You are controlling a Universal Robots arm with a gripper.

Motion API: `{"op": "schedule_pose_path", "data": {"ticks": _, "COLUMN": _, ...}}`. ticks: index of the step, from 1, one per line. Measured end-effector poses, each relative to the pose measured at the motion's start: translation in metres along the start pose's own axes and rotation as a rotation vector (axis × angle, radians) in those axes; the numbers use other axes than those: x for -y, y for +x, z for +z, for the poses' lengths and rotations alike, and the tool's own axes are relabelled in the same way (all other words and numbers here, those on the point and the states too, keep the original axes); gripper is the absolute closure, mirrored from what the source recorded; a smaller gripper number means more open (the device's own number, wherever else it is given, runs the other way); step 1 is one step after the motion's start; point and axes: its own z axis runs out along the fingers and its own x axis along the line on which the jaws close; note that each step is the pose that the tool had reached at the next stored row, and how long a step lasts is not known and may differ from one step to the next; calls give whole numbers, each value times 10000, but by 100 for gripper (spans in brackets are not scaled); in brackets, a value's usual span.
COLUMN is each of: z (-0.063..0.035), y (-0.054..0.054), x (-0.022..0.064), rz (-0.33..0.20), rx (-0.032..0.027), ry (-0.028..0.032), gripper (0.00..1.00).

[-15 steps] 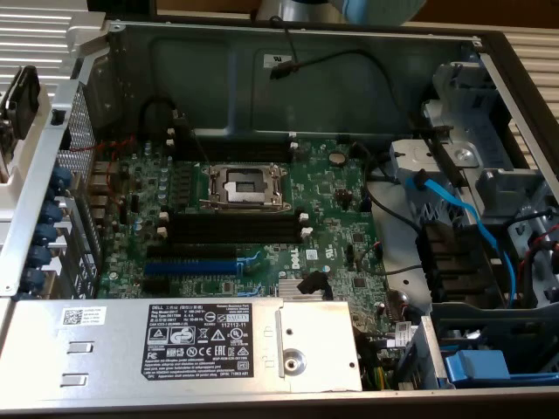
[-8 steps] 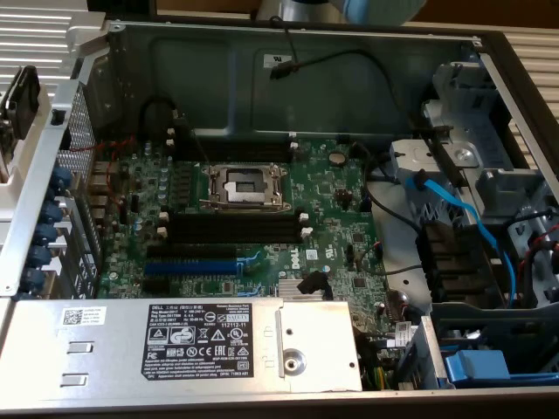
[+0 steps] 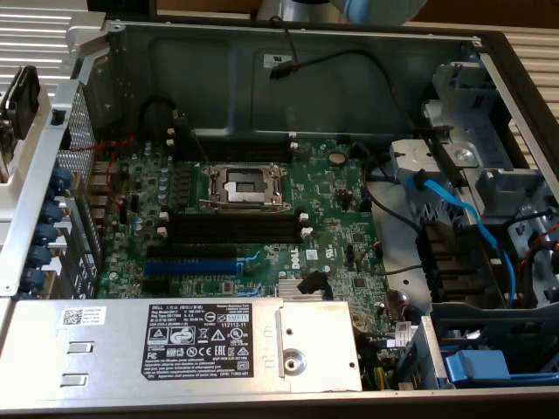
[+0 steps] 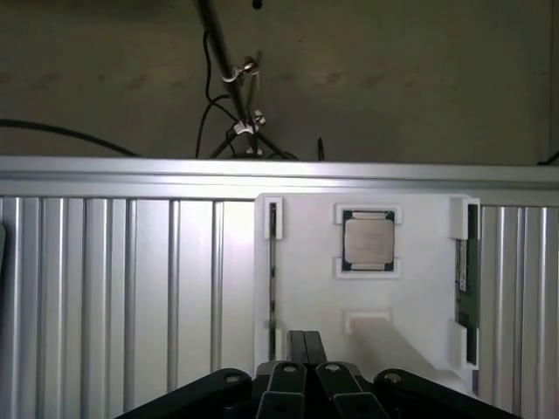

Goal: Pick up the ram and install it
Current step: 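Pick up the ram and move it above insertion slot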

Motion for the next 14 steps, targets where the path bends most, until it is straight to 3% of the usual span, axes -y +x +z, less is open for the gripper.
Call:
{"op": "schedule_pose_path", "data": {"ticks": 9, "z": 164, "y": 11, "x": 20, "rz": -69, "rx": -2, "ry": -2, "gripper": 90}}
{"op": "schedule_pose_path", "data": {"ticks": 14, "z": 256, "y": -45, "x": 20, "rz": -69, "rx": -1, "ry": -1, "gripper": 90}}
